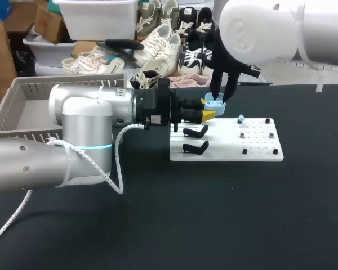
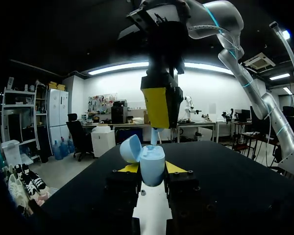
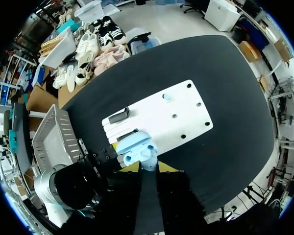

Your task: Pick up each earbud case from the left stands, insert the matching earbuds, close the lid, and place the case in the box.

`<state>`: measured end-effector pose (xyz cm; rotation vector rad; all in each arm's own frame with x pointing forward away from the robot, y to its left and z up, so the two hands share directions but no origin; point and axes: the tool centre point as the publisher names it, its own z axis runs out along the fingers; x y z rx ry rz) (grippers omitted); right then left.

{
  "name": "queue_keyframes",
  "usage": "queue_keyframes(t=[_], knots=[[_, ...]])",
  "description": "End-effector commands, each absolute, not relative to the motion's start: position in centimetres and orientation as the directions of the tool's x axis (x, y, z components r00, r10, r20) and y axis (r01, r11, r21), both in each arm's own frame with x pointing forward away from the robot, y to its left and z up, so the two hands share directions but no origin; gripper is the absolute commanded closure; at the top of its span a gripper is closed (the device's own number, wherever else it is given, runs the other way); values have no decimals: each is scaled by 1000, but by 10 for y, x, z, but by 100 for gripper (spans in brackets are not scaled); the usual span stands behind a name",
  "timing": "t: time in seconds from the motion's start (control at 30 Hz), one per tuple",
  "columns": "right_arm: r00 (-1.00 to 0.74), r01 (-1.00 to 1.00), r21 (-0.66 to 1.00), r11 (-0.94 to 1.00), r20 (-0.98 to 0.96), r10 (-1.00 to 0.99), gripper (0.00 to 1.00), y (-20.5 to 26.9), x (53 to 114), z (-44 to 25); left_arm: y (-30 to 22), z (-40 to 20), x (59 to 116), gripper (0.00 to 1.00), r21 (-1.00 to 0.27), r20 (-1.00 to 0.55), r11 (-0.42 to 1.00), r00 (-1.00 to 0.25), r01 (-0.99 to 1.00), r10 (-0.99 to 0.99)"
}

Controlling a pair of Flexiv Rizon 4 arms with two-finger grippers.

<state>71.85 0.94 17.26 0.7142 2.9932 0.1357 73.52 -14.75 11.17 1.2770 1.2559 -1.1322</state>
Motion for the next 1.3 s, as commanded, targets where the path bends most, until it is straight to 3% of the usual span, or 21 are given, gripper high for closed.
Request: queue_keyframes(t=[0.03, 1.3], knots=[[-890, 450, 95, 888, -33, 455, 100, 11, 721, 172, -147, 111, 736, 100, 33, -996, 11, 32, 999, 85], [-887, 458, 95, 884, -16, 461, 100, 11, 725, 166, -147, 111, 736, 100, 33, -996, 11, 32, 999, 85]])
